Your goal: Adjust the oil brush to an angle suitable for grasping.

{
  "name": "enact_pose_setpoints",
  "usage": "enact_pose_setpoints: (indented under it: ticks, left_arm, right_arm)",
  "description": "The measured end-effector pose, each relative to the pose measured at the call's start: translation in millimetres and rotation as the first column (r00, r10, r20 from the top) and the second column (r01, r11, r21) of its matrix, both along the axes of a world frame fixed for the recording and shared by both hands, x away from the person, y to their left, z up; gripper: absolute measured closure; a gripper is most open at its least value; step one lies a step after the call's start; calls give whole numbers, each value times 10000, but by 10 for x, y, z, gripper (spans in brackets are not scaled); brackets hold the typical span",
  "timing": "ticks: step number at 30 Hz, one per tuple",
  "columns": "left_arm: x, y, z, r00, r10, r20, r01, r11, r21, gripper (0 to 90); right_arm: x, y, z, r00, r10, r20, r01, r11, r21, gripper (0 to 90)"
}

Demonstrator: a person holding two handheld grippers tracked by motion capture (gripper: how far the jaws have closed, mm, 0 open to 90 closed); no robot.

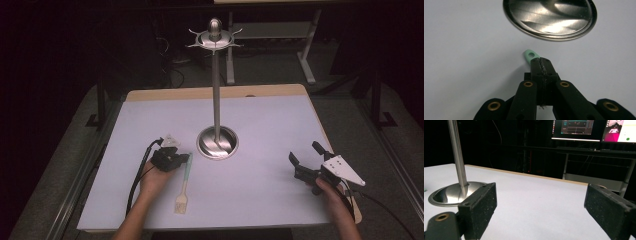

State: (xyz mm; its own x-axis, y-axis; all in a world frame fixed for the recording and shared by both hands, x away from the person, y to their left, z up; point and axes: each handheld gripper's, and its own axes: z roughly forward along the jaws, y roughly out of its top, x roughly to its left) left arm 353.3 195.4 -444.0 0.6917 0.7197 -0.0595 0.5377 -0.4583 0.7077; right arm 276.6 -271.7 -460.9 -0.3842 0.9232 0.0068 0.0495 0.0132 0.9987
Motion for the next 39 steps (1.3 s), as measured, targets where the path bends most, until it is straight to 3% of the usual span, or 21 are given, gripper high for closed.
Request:
enact_pose_setpoints:
  ticks: [4,7,14,19,22,28,33,39]
  left_arm:
    - [-15,-59,-13,9997,-187,-141,183,9995,-274,898]
    - [-19,-114,-12,9991,-417,-1,417,9990,-153,898]
    - [-51,-198,-14,9976,-688,-77,686,9972,-282,898]
    - [-56,-208,0,9969,-776,-122,772,9966,-295,898]
    - [-99,-166,83,9977,-594,-313,575,9966,-596,897]
    - [-217,-179,166,9944,-608,-869,541,9955,-781,898]
    - [-403,-193,214,9868,-977,-1295,938,9949,-363,897]
    - [-610,-165,220,9797,-1193,-1611,1179,9929,-185,897]
  right_arm:
    - [-1,1,0,10000,-4,49,5,10000,-59,104]
    - [0,1,0,10000,-7,43,7,10000,-60,104]
    - [-2,0,0,10000,-6,43,6,10000,-31,104]
    - [-2,0,0,10000,-2,45,3,10000,-32,104]
    - [-1,-1,-1,10000,-2,50,2,10000,2,104]
    - [-3,-4,-1,10000,-12,36,12,10000,62,104]
    - [-3,-3,-1,10000,-22,49,22,10000,19,104]
    - [-4,-2,-1,10000,-38,57,38,10000,40,104]
